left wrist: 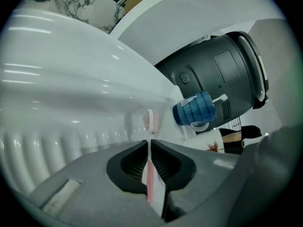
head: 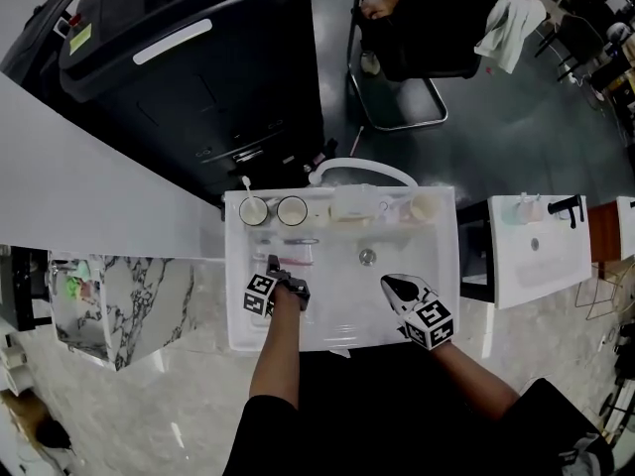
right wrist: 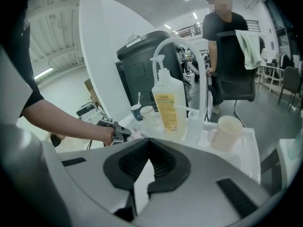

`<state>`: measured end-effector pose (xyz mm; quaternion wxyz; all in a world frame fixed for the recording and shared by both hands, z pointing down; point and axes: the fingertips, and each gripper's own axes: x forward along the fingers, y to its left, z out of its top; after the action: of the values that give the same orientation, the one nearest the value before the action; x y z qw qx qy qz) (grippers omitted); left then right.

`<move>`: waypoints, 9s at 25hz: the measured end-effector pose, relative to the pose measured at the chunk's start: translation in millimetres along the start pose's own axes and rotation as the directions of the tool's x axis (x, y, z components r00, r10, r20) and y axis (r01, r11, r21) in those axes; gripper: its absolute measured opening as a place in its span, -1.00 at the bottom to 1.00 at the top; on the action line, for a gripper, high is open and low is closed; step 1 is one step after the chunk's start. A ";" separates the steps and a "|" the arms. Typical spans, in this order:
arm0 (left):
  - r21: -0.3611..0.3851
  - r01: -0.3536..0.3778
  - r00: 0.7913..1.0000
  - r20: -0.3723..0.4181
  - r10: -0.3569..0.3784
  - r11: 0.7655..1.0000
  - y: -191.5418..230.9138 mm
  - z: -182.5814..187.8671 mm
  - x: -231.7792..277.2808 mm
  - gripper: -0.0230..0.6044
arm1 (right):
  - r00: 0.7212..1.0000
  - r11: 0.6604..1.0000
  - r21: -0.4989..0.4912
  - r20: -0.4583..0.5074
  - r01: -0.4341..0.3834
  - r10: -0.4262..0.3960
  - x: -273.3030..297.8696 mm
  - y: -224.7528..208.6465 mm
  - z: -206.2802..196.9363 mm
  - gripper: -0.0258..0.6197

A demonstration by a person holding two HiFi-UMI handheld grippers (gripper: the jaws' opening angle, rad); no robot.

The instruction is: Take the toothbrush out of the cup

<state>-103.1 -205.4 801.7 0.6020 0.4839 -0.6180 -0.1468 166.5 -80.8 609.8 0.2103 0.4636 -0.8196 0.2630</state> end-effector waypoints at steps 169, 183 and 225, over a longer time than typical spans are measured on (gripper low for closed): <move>0.605 0.253 0.963 -0.083 -0.257 0.755 -105.5 34.5 -151.5 -0.84 | 0.987 0.998 0.023 0.154 0.050 -0.054 -0.5 114.6 15.5 -0.92; 0.274 0.011 0.997 0.073 -0.032 0.962 -37.1 3.0 -71.6 -0.84 | 0.997 0.993 -0.088 0.014 -0.080 0.081 27.6 24.3 2.3 -0.92; 0.195 -0.302 0.953 0.043 0.299 0.933 38.5 1.2 -46.4 -0.62 | 0.993 0.991 -0.081 -0.067 -0.103 0.098 33.1 35.3 -26.2 -0.92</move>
<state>-129.3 -151.2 802.9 0.5621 0.4407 -0.6999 0.0067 122.5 -70.6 641.2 0.2417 0.4039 -0.8453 0.2530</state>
